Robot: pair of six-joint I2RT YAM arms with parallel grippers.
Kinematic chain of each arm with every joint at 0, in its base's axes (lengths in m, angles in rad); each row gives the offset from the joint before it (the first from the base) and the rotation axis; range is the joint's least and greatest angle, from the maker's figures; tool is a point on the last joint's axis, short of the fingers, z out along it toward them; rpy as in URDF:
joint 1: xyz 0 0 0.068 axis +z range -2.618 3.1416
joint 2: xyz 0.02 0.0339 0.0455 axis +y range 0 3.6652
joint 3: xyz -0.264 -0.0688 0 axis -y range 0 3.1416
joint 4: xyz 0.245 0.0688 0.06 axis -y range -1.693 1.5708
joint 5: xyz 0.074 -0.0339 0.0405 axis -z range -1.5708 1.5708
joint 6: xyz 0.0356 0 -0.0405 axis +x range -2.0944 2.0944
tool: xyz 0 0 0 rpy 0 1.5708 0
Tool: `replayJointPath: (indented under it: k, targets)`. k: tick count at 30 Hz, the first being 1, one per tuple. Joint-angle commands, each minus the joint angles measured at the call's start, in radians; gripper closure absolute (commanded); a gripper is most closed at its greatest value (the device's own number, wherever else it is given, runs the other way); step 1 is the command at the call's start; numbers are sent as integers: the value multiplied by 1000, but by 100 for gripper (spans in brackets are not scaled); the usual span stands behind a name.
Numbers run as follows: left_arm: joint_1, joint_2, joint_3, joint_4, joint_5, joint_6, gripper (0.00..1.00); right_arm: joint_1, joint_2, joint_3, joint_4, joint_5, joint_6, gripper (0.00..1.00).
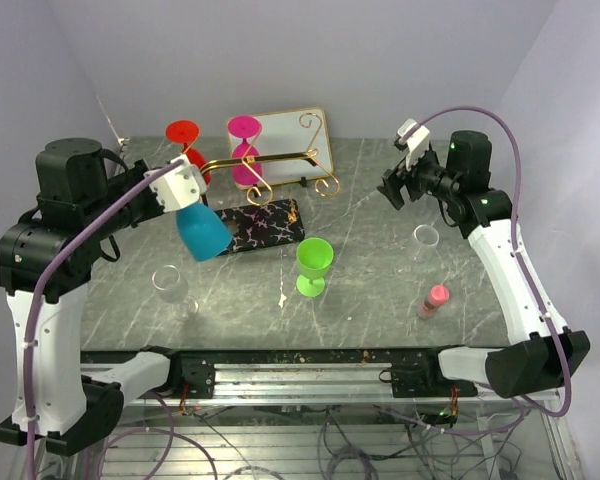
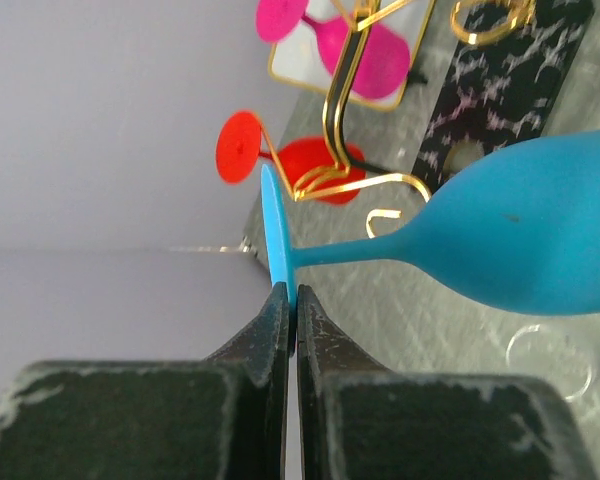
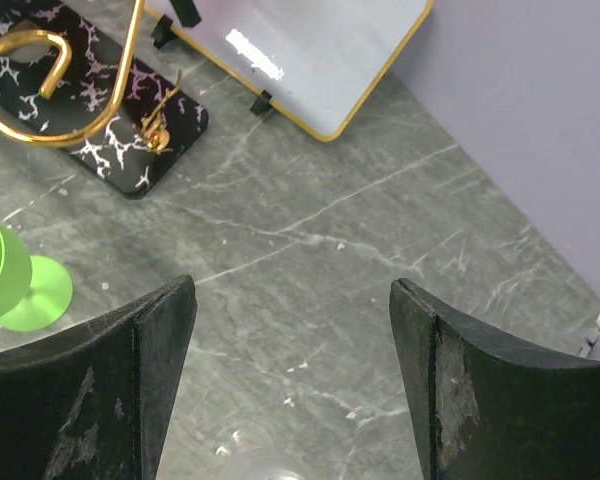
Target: Place the wine glass upside down on the wine glass rack
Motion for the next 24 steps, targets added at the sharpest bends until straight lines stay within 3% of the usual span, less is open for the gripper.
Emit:
replayJointPath:
  k: [1, 12, 24]
  targets:
    - [11, -25, -9, -84, -143, 124, 93, -1, -46, -50, 62, -10, -5, 22]
    - [85, -51, -11, -74, -357, 163, 93, -17, -62, -93, 88, -41, 14, 22]
    - [105, -40, -285, 317, -540, 180, 93, -23, -64, -112, 101, -60, 21, 22]
